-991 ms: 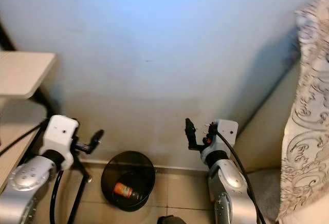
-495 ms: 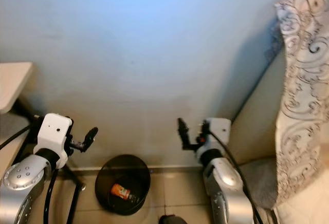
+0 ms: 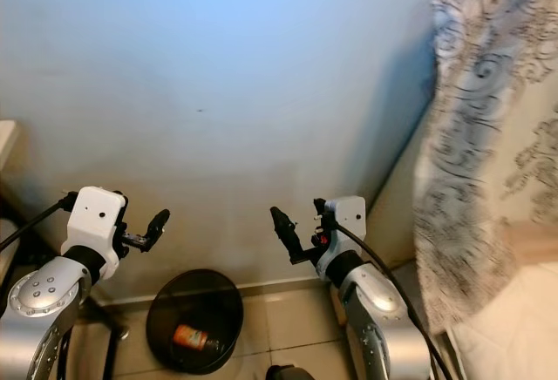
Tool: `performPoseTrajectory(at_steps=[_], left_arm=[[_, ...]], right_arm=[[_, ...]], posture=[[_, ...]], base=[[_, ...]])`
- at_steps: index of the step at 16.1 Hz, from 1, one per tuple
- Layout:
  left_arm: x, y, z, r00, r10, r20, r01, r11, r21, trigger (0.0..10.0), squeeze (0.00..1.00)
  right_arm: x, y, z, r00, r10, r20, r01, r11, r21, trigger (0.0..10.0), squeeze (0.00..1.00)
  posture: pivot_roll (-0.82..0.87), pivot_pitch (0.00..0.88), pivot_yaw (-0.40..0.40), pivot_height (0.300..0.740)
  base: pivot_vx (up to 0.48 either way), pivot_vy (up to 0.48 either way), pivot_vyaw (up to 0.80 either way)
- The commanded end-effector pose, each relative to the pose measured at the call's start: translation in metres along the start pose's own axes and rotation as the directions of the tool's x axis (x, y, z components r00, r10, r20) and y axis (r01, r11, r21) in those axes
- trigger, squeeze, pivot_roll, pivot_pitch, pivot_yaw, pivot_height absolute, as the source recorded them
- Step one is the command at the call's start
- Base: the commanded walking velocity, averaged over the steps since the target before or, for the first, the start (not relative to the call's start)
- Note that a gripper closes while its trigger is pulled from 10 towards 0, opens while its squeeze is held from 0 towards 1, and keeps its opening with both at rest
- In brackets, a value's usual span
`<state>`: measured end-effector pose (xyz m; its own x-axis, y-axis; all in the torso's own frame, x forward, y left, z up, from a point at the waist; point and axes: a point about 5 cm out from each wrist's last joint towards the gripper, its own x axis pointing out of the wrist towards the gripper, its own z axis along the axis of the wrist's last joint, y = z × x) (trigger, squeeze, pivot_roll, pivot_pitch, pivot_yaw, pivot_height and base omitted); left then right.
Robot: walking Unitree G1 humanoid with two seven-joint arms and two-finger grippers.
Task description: Clean up the room
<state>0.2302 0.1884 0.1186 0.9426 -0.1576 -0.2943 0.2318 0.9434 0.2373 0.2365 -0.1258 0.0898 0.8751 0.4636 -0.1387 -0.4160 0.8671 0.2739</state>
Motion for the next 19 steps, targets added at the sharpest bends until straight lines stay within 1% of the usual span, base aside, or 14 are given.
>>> performPoseTrajectory(at_steps=[1, 3, 5, 7, 19], left_arm=[[0.0008, -0.0010, 0.0030, 1.000, -0.023, 0.014, 0.022, 1.000, 0.012, 10.0, 0.00], [0.0000, -0.0021, 0.0024, 0.999, -0.037, 0.010, 0.037, 0.999, 0.014, 10.0, 0.00], [0.0002, -0.0030, 0.0034, 0.999, -0.050, 0.009, 0.050, 0.999, 0.020, 10.0, 0.00], [0.0007, -0.0035, 0.0041, 0.998, -0.055, 0.009, 0.055, 0.998, 0.020, 10.0, 0.00], [0.0011, -0.0032, 0.0041, 0.998, -0.064, 0.009, 0.064, 0.998, 0.018, 10.0, 0.00]], right_arm=[[-0.0016, -0.0028, 0.0052, 1.000, 0.009, 0.013, -0.010, 1.000, 0.013, 10.0, 1.00], [-0.0021, -0.0039, 0.0051, 1.000, 0.009, 0.016, -0.009, 1.000, 0.024, 10.0, 1.00], [-0.0032, 0.0004, 0.0041, 0.999, 0.050, 0.004, -0.050, 0.998, 0.028, 10.0, 1.00], [-0.0036, 0.0021, 0.0033, 0.998, 0.063, 0.000, -0.063, 0.997, 0.032, 10.0, 1.00], [-0.0048, 0.0026, 0.0035, 0.997, 0.082, -0.004, -0.081, 0.996, 0.045, 10.0, 1.00]], posture=[[0.05, 0.000, -0.034, 0.740], [0.05, 0.000, -0.034, 0.740], [0.06, 0.000, -0.037, 0.740], [0.06, 0.000, -0.035, 0.740], [0.05, 0.000, -0.038, 0.740]], base=[[0.000, 0.000, -0.79], [0.000, 0.000, -0.79], [0.000, 0.000, -0.79], [0.000, 0.000, -0.79], [0.000, 0.000, -0.79]])
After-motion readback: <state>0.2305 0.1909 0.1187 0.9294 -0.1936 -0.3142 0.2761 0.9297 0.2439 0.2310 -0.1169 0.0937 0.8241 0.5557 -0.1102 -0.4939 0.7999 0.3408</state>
